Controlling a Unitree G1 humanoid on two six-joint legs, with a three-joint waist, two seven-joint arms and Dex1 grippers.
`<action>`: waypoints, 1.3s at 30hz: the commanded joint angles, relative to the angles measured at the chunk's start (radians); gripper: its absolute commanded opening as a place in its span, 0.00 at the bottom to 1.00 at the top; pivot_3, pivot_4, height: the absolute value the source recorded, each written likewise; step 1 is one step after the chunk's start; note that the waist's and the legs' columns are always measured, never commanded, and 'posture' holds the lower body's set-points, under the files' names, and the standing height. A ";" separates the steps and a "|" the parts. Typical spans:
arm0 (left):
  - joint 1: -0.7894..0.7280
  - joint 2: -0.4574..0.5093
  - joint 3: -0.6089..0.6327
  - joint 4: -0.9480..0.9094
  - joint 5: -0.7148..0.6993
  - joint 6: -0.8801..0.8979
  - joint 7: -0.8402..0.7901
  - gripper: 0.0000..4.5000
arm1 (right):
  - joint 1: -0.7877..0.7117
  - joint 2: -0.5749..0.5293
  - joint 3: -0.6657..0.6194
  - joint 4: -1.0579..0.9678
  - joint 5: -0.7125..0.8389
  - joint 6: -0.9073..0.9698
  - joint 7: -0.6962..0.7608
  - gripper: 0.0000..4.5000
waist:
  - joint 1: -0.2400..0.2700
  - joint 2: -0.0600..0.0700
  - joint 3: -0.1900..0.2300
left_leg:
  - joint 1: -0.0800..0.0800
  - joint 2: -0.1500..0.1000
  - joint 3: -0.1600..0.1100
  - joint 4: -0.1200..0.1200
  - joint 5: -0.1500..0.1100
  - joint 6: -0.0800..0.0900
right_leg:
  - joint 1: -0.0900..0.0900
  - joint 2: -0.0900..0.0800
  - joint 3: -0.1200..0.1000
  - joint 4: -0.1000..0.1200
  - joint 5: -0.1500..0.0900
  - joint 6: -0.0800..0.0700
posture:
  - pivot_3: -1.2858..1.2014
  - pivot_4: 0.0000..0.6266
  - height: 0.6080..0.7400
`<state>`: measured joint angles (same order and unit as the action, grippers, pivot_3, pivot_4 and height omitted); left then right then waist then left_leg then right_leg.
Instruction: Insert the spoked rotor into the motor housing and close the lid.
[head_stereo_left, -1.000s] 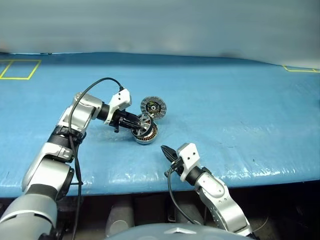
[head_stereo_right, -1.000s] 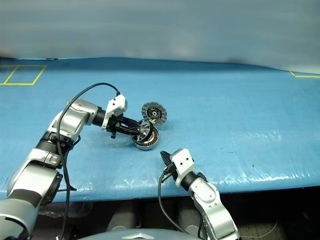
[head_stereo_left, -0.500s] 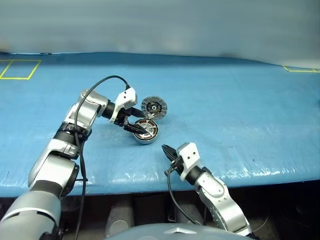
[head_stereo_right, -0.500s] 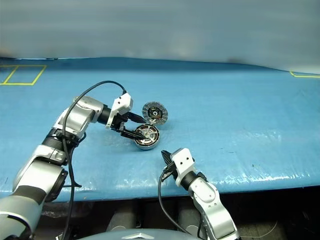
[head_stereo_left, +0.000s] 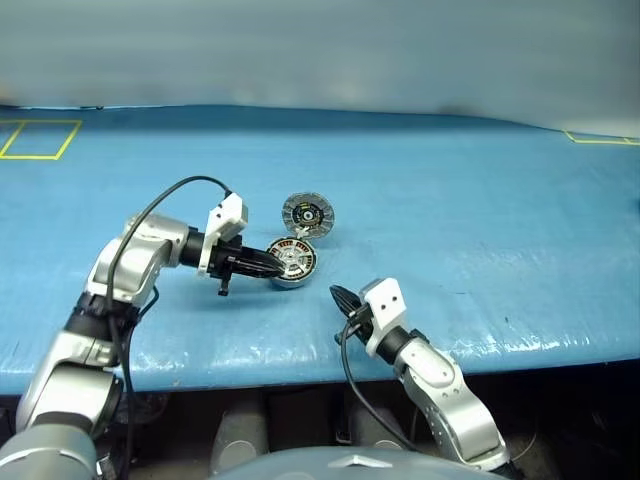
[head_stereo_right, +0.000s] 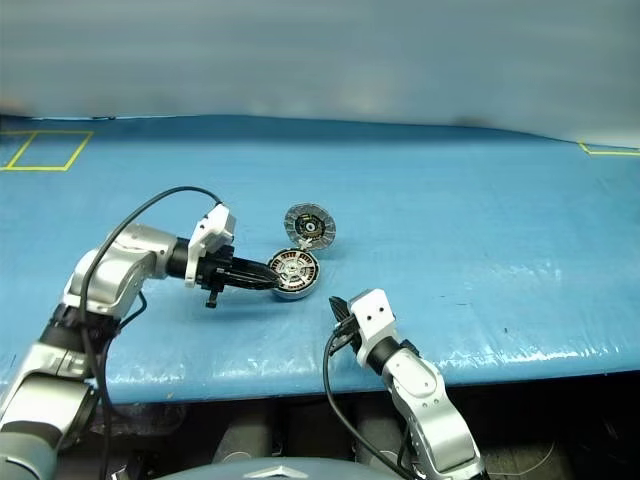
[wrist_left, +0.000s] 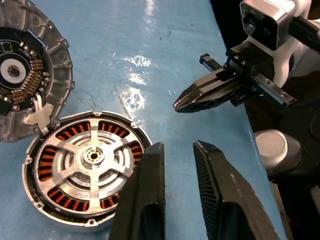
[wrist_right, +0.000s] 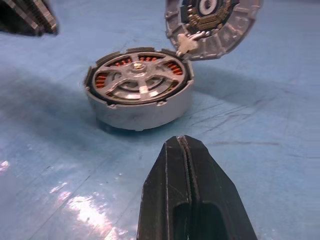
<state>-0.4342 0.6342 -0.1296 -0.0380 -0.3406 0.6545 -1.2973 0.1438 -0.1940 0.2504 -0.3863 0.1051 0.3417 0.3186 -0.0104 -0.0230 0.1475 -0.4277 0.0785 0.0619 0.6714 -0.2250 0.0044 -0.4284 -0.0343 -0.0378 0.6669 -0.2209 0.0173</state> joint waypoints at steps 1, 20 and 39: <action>0.104 -0.074 0.108 -0.162 -0.050 0.002 0.187 0.00 | -0.086 -0.018 -0.065 -0.028 -0.014 0.072 -0.033 0.00 | 0.001 0.000 0.000 | 0.000 0.000 0.000 0.001 0.000 0.000 | 0.000 0.000 0.000 0.000 0.000 0.000 | 0.52 0.24 1.00; 0.694 -0.452 0.058 -0.403 0.192 -0.574 0.800 0.00 | -0.736 -0.139 -0.111 0.555 -0.088 0.020 0.090 0.00 | -0.001 0.002 -0.001 | 0.001 0.000 0.007 0.001 0.000 0.001 | 0.000 0.003 0.005 0.001 0.002 -0.001 | 0.52 0.24 1.00; 0.711 -0.472 0.058 -0.083 0.212 -0.867 0.862 0.00 | -0.978 -0.014 -0.140 1.054 0.056 -0.192 0.508 0.00 | -0.004 0.005 0.000 | 0.003 0.002 0.013 -0.008 0.000 0.001 | -0.004 0.005 0.009 -0.003 0.008 0.001 | 0.52 0.24 1.00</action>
<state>0.2806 0.1611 -0.0777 -0.1149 -0.1203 -0.1799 -0.4363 -0.8089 -0.2119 0.1381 0.7023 0.1195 0.1337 0.7773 -0.0146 -0.0185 0.1475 -0.4250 0.0806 0.0752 0.6628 -0.2247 0.0056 -0.4323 -0.0294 -0.0286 0.6639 -0.2124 0.0177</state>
